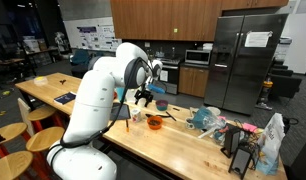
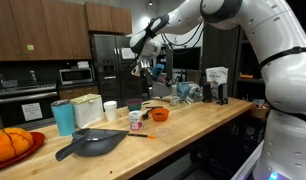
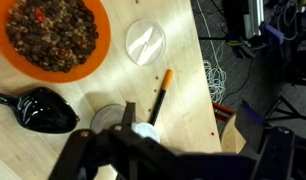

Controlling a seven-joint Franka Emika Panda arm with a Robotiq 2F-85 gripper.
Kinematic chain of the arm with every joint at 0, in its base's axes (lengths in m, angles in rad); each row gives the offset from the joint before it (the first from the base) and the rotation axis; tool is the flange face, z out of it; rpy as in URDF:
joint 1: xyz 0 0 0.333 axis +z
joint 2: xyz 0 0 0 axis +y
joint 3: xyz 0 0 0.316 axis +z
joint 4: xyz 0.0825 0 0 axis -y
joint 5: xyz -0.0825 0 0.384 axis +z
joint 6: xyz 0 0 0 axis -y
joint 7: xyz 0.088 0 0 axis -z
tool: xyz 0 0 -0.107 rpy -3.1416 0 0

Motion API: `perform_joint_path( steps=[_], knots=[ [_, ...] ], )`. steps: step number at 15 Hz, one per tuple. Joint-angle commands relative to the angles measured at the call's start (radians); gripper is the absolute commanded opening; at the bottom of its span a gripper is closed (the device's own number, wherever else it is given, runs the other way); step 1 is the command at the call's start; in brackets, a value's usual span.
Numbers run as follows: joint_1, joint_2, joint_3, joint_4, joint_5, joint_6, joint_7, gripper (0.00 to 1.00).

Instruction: Put the transparent lid on the white can

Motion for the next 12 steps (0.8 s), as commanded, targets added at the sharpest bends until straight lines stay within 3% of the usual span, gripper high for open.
perform_joint_path(
  steps=[1,5,7,12],
  knots=[
    [0.012,-0.134,-0.019,-0.215,-0.014,0.15,-0.024,1.0],
    [0.013,-0.169,-0.018,-0.316,-0.018,0.077,-0.032,1.0],
    [0.018,-0.12,-0.019,-0.264,0.001,0.071,-0.019,1.0],
    [0.019,-0.114,-0.018,-0.268,0.002,0.07,-0.02,1.0]
  ],
)
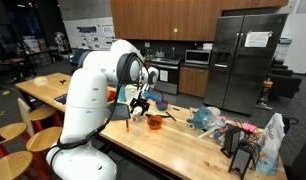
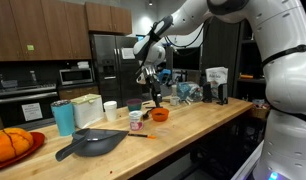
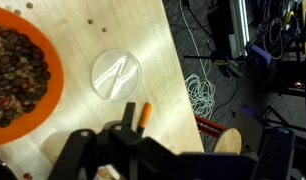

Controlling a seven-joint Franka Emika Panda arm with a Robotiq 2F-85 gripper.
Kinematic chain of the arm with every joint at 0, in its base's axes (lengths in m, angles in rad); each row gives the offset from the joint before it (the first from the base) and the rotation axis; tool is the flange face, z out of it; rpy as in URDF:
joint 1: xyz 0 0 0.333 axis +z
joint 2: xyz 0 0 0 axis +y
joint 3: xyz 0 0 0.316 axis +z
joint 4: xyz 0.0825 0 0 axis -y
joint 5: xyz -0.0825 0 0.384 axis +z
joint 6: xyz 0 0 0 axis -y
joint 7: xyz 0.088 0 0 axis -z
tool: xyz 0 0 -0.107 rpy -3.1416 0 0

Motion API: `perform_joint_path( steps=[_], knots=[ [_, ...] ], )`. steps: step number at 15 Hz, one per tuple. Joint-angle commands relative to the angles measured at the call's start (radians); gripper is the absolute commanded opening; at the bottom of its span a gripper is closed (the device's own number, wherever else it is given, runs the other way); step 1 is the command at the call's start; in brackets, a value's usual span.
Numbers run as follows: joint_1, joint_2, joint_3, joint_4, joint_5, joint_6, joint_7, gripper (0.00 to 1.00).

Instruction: Put the transparent lid on the white can

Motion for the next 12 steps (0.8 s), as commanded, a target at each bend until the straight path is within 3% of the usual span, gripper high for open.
perform_joint_path(
  steps=[1,12],
  knots=[
    [0.017,0.002,-0.011,0.007,-0.001,-0.005,-0.016,1.0],
    [0.132,-0.041,0.009,-0.306,-0.068,0.179,0.065,1.0]
  ],
)
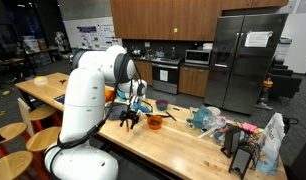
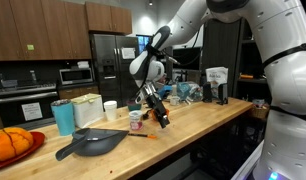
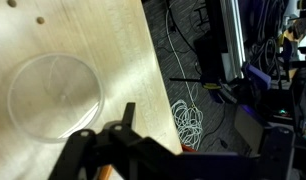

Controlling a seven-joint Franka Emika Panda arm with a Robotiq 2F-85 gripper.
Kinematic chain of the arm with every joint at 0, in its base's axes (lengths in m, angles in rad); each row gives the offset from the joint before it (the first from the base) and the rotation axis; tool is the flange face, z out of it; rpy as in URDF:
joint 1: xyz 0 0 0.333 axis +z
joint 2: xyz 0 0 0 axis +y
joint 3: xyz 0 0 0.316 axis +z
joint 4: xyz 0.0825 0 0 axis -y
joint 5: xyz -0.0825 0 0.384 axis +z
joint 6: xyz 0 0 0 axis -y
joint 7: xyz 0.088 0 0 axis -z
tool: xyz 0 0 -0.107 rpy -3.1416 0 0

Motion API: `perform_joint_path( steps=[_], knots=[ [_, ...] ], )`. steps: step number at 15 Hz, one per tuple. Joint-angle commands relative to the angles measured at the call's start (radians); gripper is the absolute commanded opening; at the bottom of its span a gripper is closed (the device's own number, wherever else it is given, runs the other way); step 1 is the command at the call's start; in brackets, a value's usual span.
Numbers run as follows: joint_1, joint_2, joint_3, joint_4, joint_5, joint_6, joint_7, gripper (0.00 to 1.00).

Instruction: Put the transparent lid on the white can

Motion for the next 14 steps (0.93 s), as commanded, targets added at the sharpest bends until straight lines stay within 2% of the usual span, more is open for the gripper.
perform_joint_path(
  steps=[1,9,14],
  knots=[
    [0.032,-0.054,0.003,-0.12,-0.057,0.085,0.069,1.0],
    [0.11,-0.132,0.048,-0.237,-0.221,0.145,0.254,1.0],
    [0.13,-0.22,0.063,-0.328,-0.304,0.276,0.384,1.0]
  ],
)
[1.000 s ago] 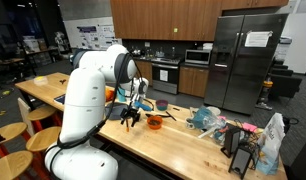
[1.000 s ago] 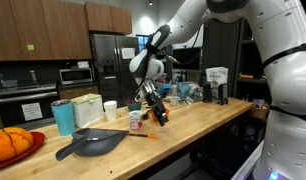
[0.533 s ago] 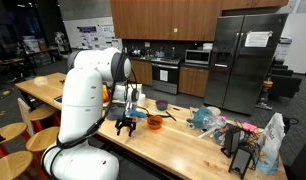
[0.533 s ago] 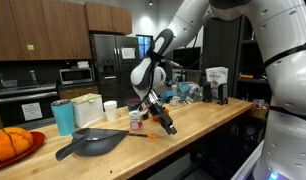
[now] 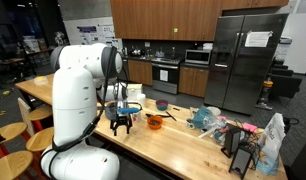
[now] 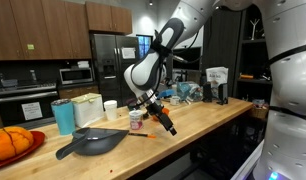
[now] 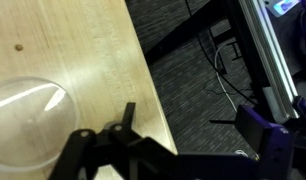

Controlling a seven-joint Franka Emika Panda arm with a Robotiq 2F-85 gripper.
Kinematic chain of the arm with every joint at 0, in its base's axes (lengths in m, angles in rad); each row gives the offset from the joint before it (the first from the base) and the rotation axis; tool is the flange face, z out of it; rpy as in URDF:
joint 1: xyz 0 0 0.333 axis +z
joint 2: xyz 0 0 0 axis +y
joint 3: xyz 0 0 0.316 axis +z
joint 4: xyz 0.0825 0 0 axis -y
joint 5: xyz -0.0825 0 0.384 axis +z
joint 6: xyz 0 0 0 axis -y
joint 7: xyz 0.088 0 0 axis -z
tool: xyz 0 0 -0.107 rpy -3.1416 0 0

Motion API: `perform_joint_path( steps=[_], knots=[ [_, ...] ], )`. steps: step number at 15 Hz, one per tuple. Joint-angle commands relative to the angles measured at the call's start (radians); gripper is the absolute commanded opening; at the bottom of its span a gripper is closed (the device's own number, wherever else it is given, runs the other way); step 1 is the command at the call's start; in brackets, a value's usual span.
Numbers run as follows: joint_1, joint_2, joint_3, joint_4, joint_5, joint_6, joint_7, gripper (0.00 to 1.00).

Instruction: Put the transparent lid on the white can

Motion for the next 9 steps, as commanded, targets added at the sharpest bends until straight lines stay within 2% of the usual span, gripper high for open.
perform_joint_path(
  steps=[1,6,9],
  knots=[
    [0.004,-0.103,0.0,-0.113,-0.056,0.116,0.093,1.0],
    [-0.015,-0.151,-0.018,-0.21,-0.096,0.274,0.163,1.0],
    [-0.026,-0.167,-0.039,-0.243,-0.156,0.355,0.202,1.0]
  ],
)
